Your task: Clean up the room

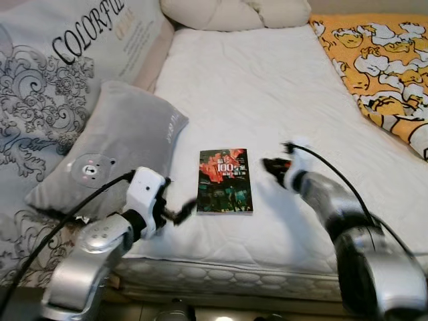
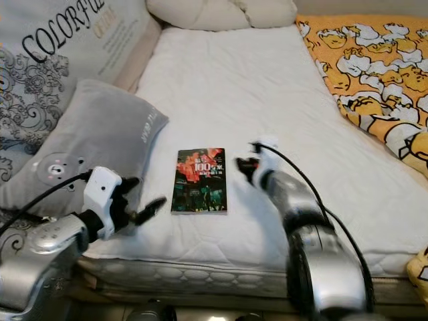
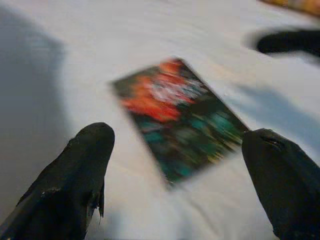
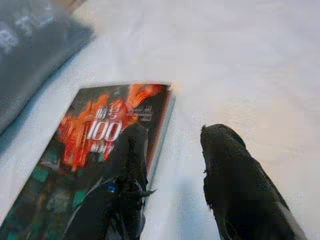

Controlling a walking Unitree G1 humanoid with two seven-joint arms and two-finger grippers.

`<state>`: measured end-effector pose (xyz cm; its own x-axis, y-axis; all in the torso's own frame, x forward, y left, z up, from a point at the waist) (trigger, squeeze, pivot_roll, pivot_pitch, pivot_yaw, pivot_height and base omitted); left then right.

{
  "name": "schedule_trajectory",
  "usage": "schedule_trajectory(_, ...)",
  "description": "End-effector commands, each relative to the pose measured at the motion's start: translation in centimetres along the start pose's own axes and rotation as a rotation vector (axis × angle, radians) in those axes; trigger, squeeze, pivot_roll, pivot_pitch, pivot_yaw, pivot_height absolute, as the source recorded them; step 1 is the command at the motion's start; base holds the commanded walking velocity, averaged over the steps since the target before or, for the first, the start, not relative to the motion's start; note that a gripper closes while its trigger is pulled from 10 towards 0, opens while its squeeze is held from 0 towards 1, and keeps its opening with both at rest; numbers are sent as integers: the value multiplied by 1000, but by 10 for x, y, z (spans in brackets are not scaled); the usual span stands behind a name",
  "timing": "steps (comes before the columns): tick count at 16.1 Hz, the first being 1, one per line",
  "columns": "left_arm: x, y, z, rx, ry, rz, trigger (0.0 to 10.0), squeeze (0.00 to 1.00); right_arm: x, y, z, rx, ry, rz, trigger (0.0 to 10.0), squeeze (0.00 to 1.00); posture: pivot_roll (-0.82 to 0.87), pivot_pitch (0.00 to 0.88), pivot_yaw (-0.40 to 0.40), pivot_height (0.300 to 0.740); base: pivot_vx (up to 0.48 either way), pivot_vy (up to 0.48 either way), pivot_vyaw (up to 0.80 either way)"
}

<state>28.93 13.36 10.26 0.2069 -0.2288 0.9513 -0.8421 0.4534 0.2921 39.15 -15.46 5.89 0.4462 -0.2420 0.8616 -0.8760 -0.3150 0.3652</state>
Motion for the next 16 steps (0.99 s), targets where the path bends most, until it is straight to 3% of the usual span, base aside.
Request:
schedule_trajectory(1, 2, 1, -14, 92, 7, 16, 10000, 75, 7, 9, -6, 4, 1, 40, 10000, 0, 55, 0, 59, 740, 0, 0, 0)
schedule_trajectory(3, 3, 1, -14, 107, 21, 30, 10000, 82, 5, 18, -13, 29, 27, 61, 10000, 0, 27, 0, 59, 740, 0, 0, 0)
schedule_trajectory(4, 5, -1, -12, 127, 22, 43, 10000, 67, 7, 32, -20, 33, 48, 120, 10000, 0, 24, 0, 54, 740, 0, 0, 0)
schedule_trajectory(5, 9, -1, -14, 158, 4, 67, 10000, 75, 9, 41, -20, -15, 89, 184, 10000, 165, 21, 0, 49, 740, 0, 0, 0)
schedule_trajectory(6, 12, -3, -19, 214, 31, 78, 10000, 102, 10, 52, -25, -56, 56, 242, 10000, 1000, 25, 0, 44, 740, 0, 0, 0)
schedule_trajectory(7, 14, -4, -20, 221, 12, 83, 10000, 145, 7, 54, -28, -66, 52, 239, 10000, 1000, 35, 0, 39, 740, 0, 0, 0)
schedule_trajectory(8, 16, -5, -19, 217, 5, 87, 10000, 329, 3, 57, -33, -69, 83, 227, 10000, 1000, 40, 0, 32, 740, 0, 0, 0)
schedule_trajectory(9, 16, -5, -19, 218, 8, 88, 10000, 329, 2, 59, -35, -70, 100, 227, 10000, 1000, 40, 0, 32, 740, 0, 0, 0)
schedule_trajectory(10, 16, -5, -18, 217, 26, 89, 10000, 533, 2, 61, -36, -69, 113, 228, 10000, 1000, 43, 0, 26, 740, 0, 0, 0)
schedule_trajectory(11, 15, -4, -18, 225, 59, 91, 10000, 1000, 0, 68, -37, -71, 130, 232, 10000, 1000, 51, 0, 14, 740, 0, 0, 0)
schedule_trajectory(13, 17, 0, -22, 261, 73, 109, 10000, 1000, 1, 79, -34, -106, 155, 250, 10000, 1000, 50, 0, 11, 740, 0, 0, 0)
schedule_trajectory(16, 18, 4, -27, 287, 81, 125, 10000, 1000, 6, 80, -33, -125, 128, 254, 10000, 1000, 46, 0, 13, 740, 0, 0, 0)
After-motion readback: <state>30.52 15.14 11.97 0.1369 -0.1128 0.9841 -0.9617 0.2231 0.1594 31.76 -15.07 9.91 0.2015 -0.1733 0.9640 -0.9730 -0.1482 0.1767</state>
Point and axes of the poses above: a point about 5 cm out from each wrist's last joint towards the gripper, its own y axis pointing back from the gripper into the wrist, its own x axis along the axis of the wrist's last joint, z = x × y, the point moved 5 cm from there along -y, pointing out of the wrist towards the gripper, and after that the axes turned 7 degrees about -y, right-handed, at the moved point
